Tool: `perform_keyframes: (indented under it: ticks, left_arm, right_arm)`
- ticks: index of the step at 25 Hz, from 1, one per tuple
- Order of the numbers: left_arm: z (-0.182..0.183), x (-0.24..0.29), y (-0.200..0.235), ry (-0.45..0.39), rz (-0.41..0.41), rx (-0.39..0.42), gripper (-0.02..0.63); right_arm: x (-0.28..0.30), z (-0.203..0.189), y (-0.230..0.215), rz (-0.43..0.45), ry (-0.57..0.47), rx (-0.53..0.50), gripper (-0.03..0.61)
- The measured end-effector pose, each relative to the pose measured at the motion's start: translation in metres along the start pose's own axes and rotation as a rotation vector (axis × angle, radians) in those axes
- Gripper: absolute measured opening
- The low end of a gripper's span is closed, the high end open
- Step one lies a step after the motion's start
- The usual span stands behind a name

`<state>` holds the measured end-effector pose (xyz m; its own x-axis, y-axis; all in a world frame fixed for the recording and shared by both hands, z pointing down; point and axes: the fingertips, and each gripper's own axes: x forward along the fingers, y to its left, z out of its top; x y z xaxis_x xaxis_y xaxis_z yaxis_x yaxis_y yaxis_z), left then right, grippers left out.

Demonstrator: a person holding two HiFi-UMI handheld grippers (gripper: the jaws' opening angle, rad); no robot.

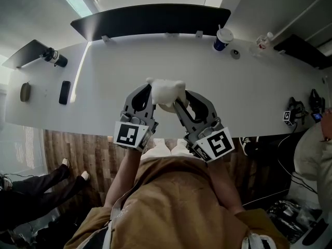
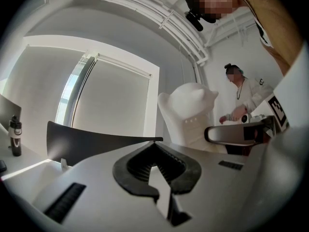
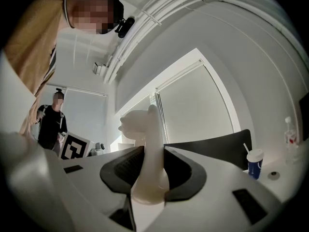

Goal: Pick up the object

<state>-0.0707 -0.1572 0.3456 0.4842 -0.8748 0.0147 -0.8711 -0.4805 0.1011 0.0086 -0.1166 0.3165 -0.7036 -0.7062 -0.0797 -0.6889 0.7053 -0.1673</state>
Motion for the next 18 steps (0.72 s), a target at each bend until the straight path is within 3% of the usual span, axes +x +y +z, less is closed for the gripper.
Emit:
perform_keyframes:
  ticks: [18]
  left_arm:
    - [0.0011, 0.0067, 0.004, 0.004, 0.01, 0.005, 0.006]
  right_arm:
    - [0.0055, -0.001, -0.0056, 0.01, 0.002, -0.008, 0.137]
